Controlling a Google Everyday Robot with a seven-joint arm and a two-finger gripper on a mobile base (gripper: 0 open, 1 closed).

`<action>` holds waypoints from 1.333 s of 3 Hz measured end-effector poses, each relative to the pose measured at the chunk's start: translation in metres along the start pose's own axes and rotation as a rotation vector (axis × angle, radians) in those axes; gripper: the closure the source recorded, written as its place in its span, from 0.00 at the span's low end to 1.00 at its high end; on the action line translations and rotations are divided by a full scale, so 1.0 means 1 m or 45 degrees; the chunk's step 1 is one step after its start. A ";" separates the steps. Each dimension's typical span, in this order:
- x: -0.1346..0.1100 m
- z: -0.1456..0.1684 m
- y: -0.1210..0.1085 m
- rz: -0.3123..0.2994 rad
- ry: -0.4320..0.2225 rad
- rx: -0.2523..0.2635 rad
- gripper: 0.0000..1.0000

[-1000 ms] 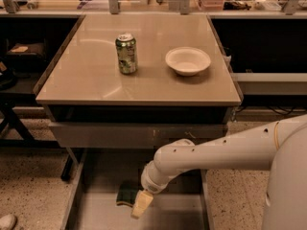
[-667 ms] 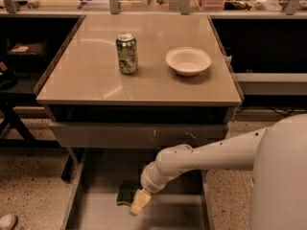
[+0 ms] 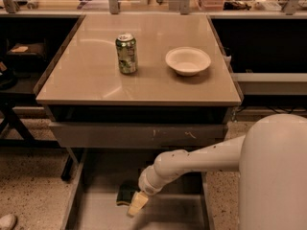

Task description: Pick sponge from middle drawer and place on counter

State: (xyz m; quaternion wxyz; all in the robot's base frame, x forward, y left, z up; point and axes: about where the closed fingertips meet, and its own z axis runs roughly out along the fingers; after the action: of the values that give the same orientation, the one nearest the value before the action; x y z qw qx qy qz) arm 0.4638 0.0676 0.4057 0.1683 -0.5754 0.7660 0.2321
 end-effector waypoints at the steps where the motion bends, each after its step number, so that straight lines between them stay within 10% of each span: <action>1: 0.002 0.018 -0.005 -0.024 0.002 -0.004 0.00; 3: 0.015 0.037 -0.016 -0.068 0.025 0.034 0.00; 4: 0.024 0.044 -0.015 -0.045 0.021 0.017 0.18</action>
Offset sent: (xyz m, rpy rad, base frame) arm 0.0210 0.0076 -0.0426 -0.0321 -0.0710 0.0336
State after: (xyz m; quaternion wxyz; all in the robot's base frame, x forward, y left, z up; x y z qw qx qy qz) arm 0.4709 0.0695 0.3542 0.1697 -0.5895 0.7587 0.2193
